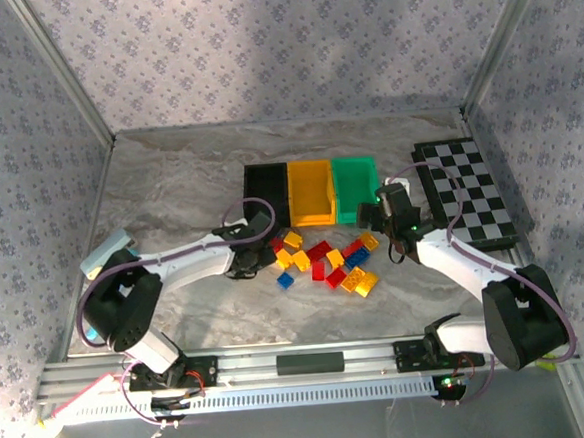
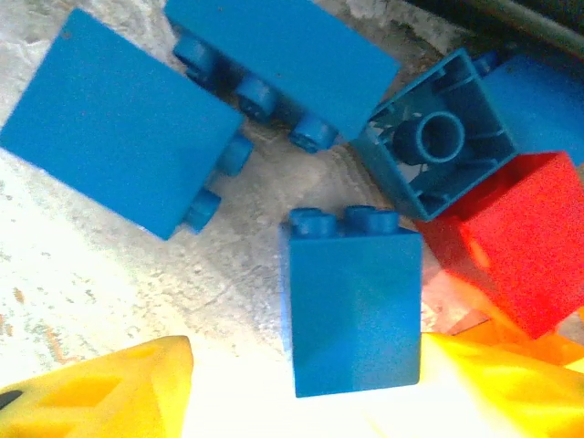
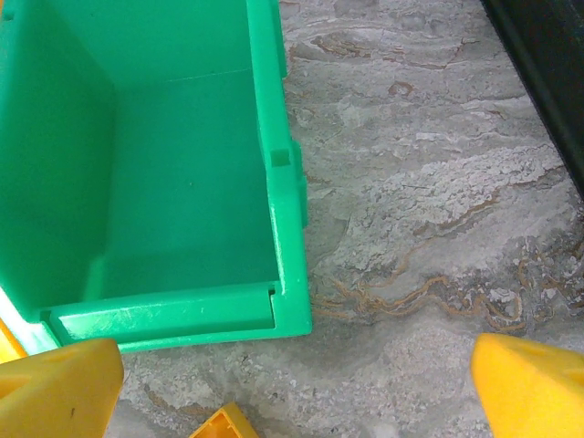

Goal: Sort the legos into containers by color
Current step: Pick up the lego from the center of the table.

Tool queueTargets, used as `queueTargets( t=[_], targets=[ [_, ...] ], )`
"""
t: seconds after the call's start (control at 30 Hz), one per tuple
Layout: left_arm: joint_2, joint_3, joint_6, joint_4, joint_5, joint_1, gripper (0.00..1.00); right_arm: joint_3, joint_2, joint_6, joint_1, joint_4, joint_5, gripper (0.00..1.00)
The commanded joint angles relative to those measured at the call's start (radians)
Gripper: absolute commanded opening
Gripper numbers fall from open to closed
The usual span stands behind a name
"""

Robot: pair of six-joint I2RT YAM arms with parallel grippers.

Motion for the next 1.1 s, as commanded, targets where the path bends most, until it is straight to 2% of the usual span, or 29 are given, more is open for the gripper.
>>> queueTargets(
  t=[0.0, 0.37, 0.43, 0.5, 0.67, 0.9, 1.07],
  targets=[
    [-0.055, -0.012, 0.032, 0.044, -0.045, -0.018, 0.67, 0.028, 0.017, -0.010, 0.007, -0.014, 0.008, 1.00],
    [0.088, 0.080, 0.077, -0.011, -0.011, 0.012, 0.65, 0.034, 0.038, -0.009, 0.013, -0.008, 0.005, 1.00],
    [0.110, 0.095, 0.088, -0.015, -0.007, 0.015, 0.60, 0.035, 0.034, -0.009, 0.013, -0.013, 0.007, 1.00],
    [0.120, 0.114, 0.102, -0.025, 0.003, 0.015, 0.44, 0.031, 0.026, -0.011, 0.014, -0.010, 0.007, 1.00],
    [0.102, 0.153, 0.136, -0.054, -0.009, -0.013, 0.28, 0.034, 0.022, -0.011, 0.013, -0.015, 0.010, 1.00],
    [0.003, 0.224, 0.150, -0.175, -0.114, -0.062, 0.27, 0.033, 0.022, -0.010, 0.015, -0.013, 0.006, 1.00],
    [-0.041, 0.272, 0.221, -0.181, -0.180, -0.030, 0.28, 0.034, 0.028, -0.008, 0.019, -0.012, 0.003, 1.00]
  ],
)
